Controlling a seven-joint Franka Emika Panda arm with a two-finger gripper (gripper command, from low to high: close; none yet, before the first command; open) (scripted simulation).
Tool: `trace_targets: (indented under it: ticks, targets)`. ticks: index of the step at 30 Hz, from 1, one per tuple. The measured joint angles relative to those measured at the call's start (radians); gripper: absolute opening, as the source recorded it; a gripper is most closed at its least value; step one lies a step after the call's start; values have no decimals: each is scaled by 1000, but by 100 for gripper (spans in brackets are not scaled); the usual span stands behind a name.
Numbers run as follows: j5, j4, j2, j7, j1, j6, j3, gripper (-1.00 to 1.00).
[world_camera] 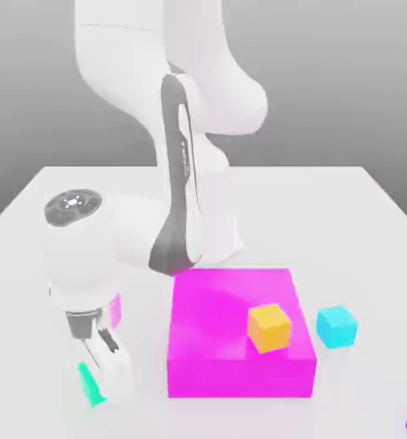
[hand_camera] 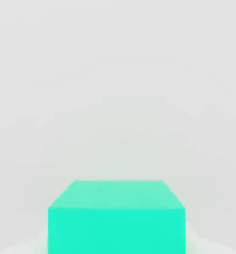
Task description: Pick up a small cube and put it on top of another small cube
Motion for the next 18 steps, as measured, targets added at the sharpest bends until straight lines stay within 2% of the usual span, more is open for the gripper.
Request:
trace_targets:
  ticks: [5, 10, 16, 18]
  targets:
    - [-10, -33, -175, 22, 26, -140, 20, -100]
    - [14, -62, -352, 68, 204, -284, 108, -100]
    - [61, -97, -554, 116, 336, -451, 208, -100]
    - [60, -111, -552, 131, 355, -438, 234, -100]
